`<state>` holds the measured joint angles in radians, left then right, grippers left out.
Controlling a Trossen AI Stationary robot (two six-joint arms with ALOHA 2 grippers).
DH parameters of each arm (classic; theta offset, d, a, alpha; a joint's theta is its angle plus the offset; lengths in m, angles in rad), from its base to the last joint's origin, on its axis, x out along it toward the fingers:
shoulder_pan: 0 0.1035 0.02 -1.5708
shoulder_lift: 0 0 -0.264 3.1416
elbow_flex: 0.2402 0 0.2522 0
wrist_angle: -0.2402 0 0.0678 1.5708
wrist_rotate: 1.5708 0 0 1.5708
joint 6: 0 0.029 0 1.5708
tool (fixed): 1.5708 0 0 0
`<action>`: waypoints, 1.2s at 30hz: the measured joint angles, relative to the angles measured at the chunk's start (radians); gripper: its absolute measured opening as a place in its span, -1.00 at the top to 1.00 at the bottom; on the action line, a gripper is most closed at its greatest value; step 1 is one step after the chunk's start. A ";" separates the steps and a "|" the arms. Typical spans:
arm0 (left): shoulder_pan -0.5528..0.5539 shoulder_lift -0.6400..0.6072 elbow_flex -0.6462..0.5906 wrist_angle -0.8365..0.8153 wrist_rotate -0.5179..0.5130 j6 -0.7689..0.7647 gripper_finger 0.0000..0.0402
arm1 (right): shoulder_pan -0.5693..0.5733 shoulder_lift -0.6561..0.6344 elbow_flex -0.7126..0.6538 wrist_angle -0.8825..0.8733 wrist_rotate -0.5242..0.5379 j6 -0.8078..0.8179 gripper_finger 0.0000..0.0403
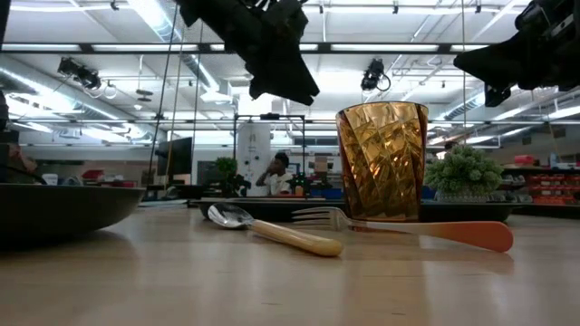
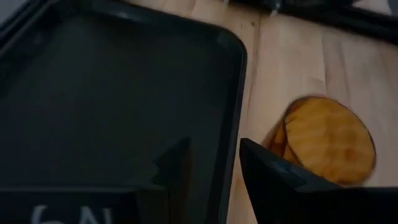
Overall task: Pick and place plate/cup/fork/spoon on tray
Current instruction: Put the brown cup on the top right of the black tray
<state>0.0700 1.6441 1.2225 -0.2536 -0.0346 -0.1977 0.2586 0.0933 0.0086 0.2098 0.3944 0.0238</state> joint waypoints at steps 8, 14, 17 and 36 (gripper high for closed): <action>-0.021 0.093 0.117 -0.036 0.098 0.011 0.09 | 0.000 0.008 0.000 0.025 -0.002 0.000 0.83; -0.044 0.188 0.240 -0.115 0.105 0.026 -0.07 | 0.000 0.011 0.000 0.033 -0.003 0.000 0.83; -0.059 0.241 0.322 -0.202 0.105 0.027 -0.09 | 0.000 0.011 0.000 0.040 -0.004 0.000 0.83; -0.127 0.419 0.573 -0.440 0.020 0.052 0.10 | 0.000 0.011 0.000 0.054 -0.003 0.000 0.83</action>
<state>-0.0574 2.0628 1.7958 -0.6934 -0.0146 -0.1458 0.2586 0.1047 0.0086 0.2634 0.3914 0.0235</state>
